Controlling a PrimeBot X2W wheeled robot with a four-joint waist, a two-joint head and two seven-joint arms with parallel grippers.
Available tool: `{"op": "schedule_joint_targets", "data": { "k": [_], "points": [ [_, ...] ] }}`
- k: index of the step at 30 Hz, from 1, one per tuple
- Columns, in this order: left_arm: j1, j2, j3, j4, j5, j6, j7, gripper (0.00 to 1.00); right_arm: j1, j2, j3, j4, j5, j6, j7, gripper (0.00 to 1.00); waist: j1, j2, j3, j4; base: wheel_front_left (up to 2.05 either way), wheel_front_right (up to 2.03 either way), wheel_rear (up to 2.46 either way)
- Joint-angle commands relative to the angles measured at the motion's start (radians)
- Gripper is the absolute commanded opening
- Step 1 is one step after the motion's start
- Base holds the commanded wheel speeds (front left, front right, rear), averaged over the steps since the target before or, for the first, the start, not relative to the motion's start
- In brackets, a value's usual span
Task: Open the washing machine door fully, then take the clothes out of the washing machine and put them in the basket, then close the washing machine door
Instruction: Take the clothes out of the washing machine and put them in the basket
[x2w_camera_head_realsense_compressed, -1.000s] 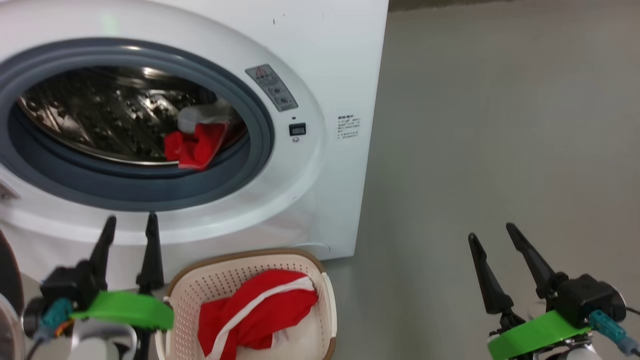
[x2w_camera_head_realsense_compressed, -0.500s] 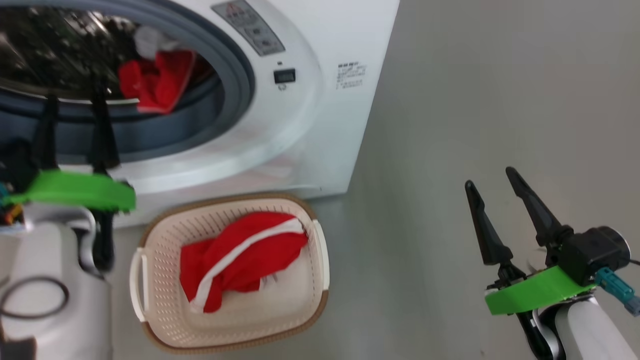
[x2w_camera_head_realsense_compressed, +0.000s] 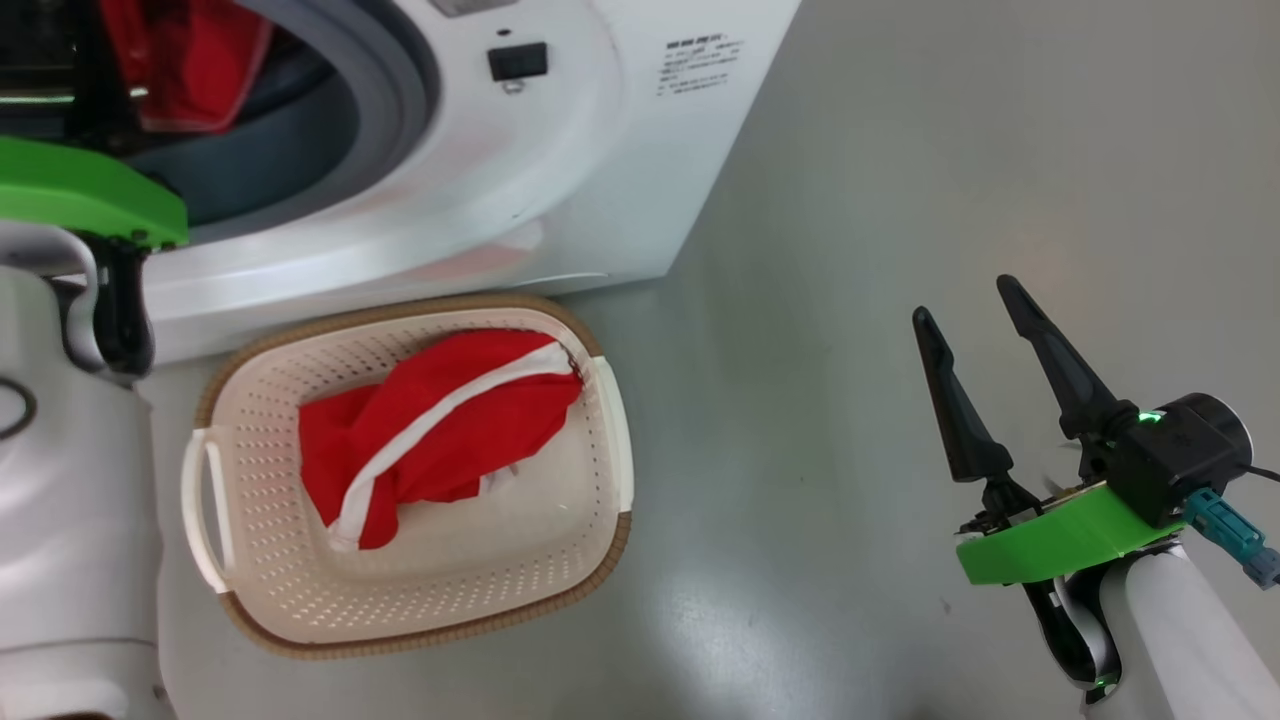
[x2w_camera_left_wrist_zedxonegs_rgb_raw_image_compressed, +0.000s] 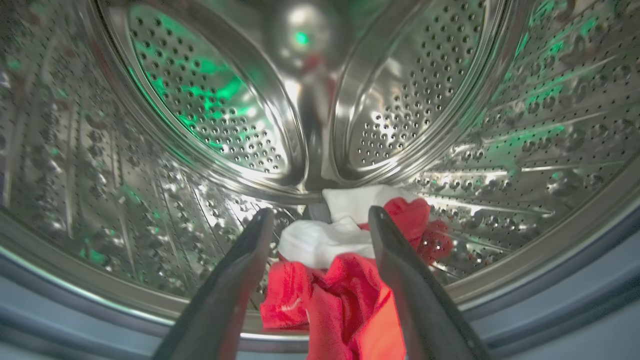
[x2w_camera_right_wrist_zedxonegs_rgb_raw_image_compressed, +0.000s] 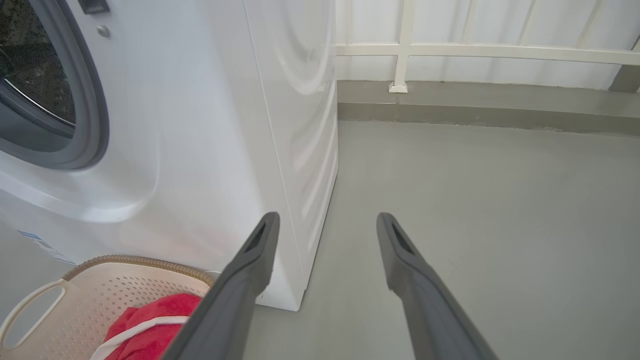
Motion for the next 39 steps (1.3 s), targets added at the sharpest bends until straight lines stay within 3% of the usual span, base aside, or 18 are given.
{"op": "schedule_joint_targets", "data": {
  "k": [1,9,14,19,20,22,29,39],
  "points": [
    [-0.016,0.043,0.013,0.011,-0.008,-0.008,-0.004,1.0,0.002,-0.007,0.018,-0.013,-0.007,0.006,-0.006,1.0,0.0,0.0,0.025,-0.019,0.0,0.0,0.0],
    [-0.125,0.059,-0.121,0.156,-0.097,-0.014,0.161,1.0,0.007,0.009,0.013,0.004,-0.011,0.006,-0.006,1.0,0.0,0.0,0.023,-0.04,0.0,0.0,0.0],
    [-0.141,0.116,-0.206,0.213,-0.128,-0.015,0.291,1.0,0.005,0.018,0.024,0.011,-0.004,0.006,-0.006,1.0,0.0,0.0,0.014,-0.059,0.0,0.0,0.0],
    [-0.159,0.156,-0.235,0.264,-0.099,0.005,0.311,1.0,0.007,0.024,0.04,0.011,0.007,0.006,-0.006,1.0,0.0,0.0,0.011,-0.076,0.0,0.0,0.0],
    [-0.162,0.158,-0.237,0.272,-0.097,0.007,0.309,0.88,0.007,0.025,0.042,0.011,0.009,0.006,-0.006,1.0,0.0,0.0,0.01,-0.079,0.0,0.0,0.0],
    [-0.167,0.163,-0.246,0.283,-0.088,0.019,0.297,0.0,0.008,0.027,0.046,0.012,0.012,0.006,-0.006,1.0,0.0,0.0,0.01,-0.082,0.0,0.0,0.0],
    [-0.169,0.16,-0.262,0.305,-0.065,0.079,0.196,0.0,0.004,0.025,0.04,0.014,0.015,0.006,-0.006,1.0,0.0,0.0,0.002,-0.077,0.0,0.0,0.0],
    [-0.079,0.131,-0.239,0.319,-0.098,0.091,0.02,0.0,0.006,0.026,0.038,0.018,0.011,0.006,-0.006,1.0,0.0,0.0,-0.061,-0.038,0.0,0.0,0.0]
  ]
}}
